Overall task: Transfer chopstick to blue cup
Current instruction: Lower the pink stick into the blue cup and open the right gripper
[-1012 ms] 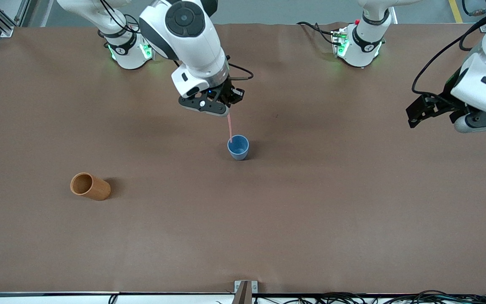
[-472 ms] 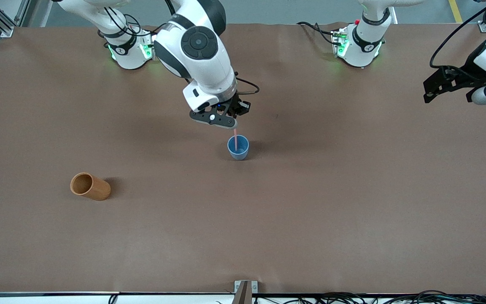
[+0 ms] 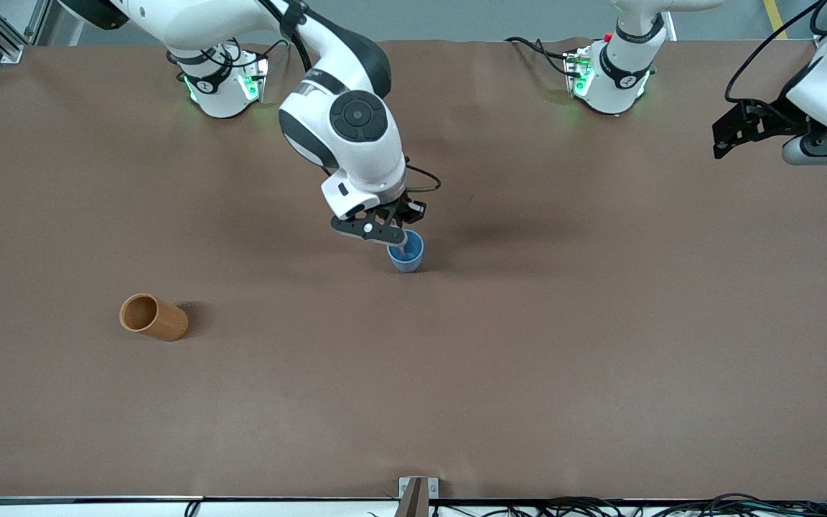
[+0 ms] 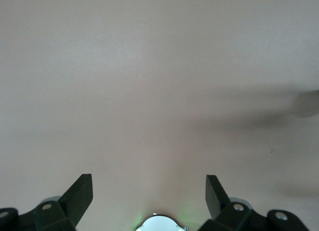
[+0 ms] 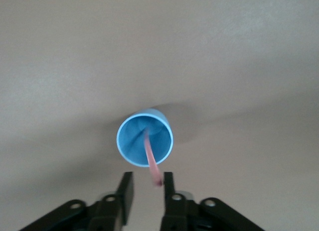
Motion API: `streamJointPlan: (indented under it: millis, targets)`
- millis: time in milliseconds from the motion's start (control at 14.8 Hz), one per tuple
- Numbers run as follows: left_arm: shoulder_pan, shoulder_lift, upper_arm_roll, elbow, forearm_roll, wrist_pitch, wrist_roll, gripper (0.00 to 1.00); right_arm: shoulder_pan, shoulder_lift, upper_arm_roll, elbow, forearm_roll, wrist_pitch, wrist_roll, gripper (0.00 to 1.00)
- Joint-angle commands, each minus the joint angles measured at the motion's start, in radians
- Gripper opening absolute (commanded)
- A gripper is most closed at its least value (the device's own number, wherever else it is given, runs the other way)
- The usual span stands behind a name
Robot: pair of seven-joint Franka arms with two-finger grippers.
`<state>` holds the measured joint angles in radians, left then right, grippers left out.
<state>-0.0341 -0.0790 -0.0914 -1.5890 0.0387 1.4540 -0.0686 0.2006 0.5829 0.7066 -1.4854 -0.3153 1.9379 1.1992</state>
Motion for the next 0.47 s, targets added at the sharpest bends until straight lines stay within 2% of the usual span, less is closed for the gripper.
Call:
streamJointPlan:
  millis: [0, 135, 405]
  targets:
    - [0.037, -0.016, -0.004, -0.025, -0.002, 0.022, 0.029, 1.00, -0.032, -0.009, 0.016, 0.019, -0.027, -0.013, 0.002, 1.00]
    - [0.048, -0.015, -0.028, -0.025, -0.003, 0.023, 0.029, 1.00, -0.073, -0.046, 0.017, 0.019, -0.024, -0.017, -0.065, 1.00]
    - [0.040, -0.012, -0.034, -0.025, -0.003, 0.023, 0.029, 1.00, -0.173, -0.177, 0.010, 0.022, 0.005, -0.158, -0.295, 1.00]
